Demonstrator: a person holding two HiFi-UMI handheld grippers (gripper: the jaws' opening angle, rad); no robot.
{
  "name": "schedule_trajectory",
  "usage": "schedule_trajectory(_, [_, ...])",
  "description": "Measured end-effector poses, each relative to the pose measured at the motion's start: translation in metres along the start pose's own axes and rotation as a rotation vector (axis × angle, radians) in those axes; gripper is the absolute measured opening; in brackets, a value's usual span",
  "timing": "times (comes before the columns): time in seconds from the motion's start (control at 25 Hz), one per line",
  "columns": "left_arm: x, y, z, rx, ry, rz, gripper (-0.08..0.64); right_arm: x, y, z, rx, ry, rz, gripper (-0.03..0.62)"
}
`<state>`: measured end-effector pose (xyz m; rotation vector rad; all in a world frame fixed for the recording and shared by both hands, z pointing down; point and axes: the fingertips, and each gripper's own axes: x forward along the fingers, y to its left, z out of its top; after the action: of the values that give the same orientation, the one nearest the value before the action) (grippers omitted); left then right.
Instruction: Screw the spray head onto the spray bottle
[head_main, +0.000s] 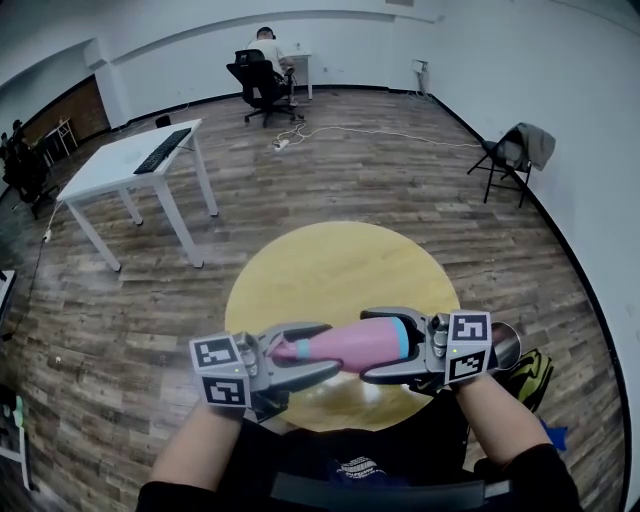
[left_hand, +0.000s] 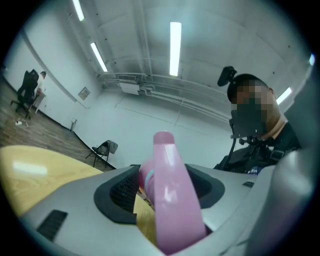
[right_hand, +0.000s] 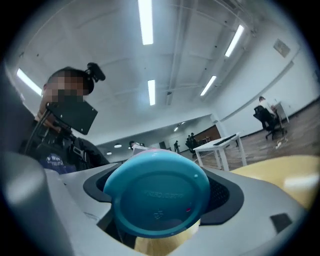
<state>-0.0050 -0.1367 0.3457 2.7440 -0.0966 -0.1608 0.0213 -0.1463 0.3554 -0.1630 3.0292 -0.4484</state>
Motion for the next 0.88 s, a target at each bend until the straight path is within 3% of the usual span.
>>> schedule_trajectory(0.12, [-0.003, 0.007, 0.001, -0.183, -0.069, -0.042, 0.307, 0.004, 0.011, 0.008, -0.288, 0.03, -0.058, 0.471])
schedule_trajectory(0.28, [-0.004, 0.015, -0.005, -0.479, -0.158, -0.128, 0.308, 0.005, 0.028, 0.004, -0.767, 0.119, -0.116, 0.471])
schedule_trajectory(0.36, [-0.002, 0.015, -0.009, -0.527, -0.164, -0.14, 0.307, 0.002, 0.028, -0.007, -0.944, 0.178, -0.149, 0.471])
schedule_trajectory(0.44, [-0.001, 0.014, -0.01, -0.463, -0.139, -0.11, 0.308, 0.0, 0.022, -0.016, -1.008, 0.208, -0.171, 0.471])
schedule_trajectory(0.52, [0.0, 0.012, -0.01, -0.312, -0.094, -0.058, 0.307, -0.001, 0.013, -0.021, -0.901, 0.2, -0.156, 0.477])
schedule_trajectory(0.56, [0.0, 0.009, -0.009, -0.195, -0.065, -0.034, 0.307, -0.003, 0.008, -0.02, -0.755, 0.169, -0.129, 0.48])
schedule_trajectory(0.64, [-0.001, -0.001, -0.005, 0.077, -0.014, 0.007, 0.307, -0.008, -0.003, -0.013, -0.359, 0.063, -0.049, 0.483])
schedule_trajectory(0.72, [-0.002, -0.011, 0.002, 0.314, 0.008, 0.04, 0.307, -0.015, -0.015, -0.005, 0.01, -0.057, 0.035, 0.536])
schedule_trajectory(0.8, [-0.001, -0.016, 0.007, 0.49, 0.025, 0.068, 0.307, -0.021, -0.027, 0.001, 0.26, -0.154, 0.104, 0.541])
schedule_trajectory(0.88, [0.0, -0.018, 0.006, 0.605, 0.054, 0.094, 0.307, -0.023, -0.032, 0.003, 0.4, -0.202, 0.159, 0.557])
